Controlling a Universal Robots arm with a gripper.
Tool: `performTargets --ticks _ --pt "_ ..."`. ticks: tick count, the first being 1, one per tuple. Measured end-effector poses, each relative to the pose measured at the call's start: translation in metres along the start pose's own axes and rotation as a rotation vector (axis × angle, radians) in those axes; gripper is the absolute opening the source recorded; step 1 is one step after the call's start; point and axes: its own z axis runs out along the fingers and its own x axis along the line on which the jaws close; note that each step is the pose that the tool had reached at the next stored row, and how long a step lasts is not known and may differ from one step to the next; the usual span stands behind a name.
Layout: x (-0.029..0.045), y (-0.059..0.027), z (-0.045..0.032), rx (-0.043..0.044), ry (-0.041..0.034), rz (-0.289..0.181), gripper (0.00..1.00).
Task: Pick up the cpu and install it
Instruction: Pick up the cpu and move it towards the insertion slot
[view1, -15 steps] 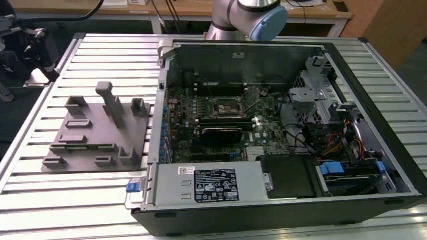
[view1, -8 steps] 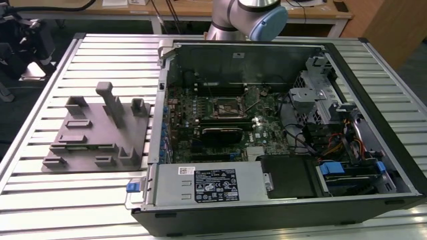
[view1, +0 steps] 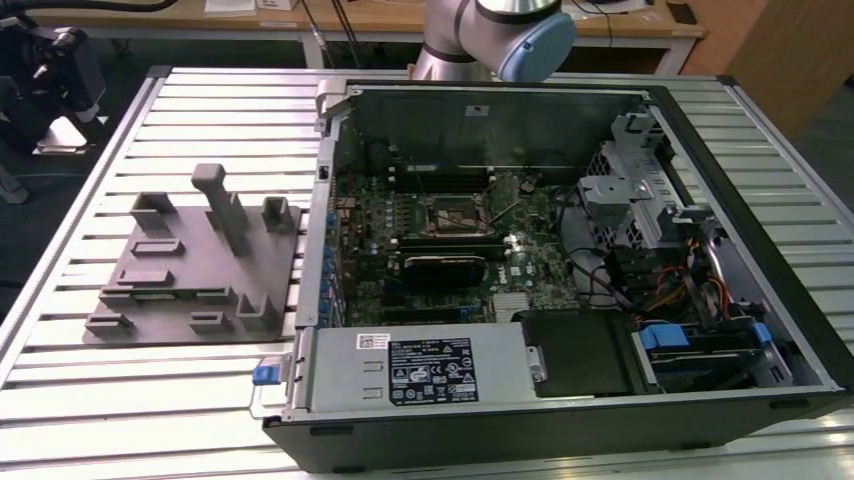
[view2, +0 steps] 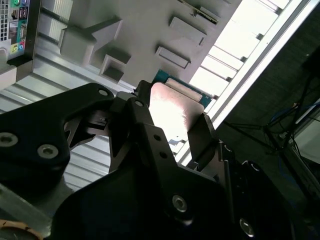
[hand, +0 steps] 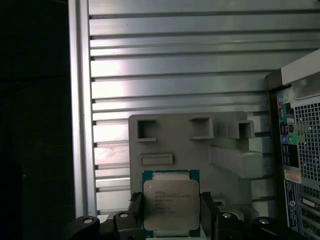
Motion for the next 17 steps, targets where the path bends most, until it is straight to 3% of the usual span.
performTargets --ticks 5,17 --pt "-0.0037 0.0003 0.0002 0.0000 0.0000 0.000 0.54" --pt "-0.0225 0.0021 0.0013 -0.0001 0.0000 0.000 0.54"
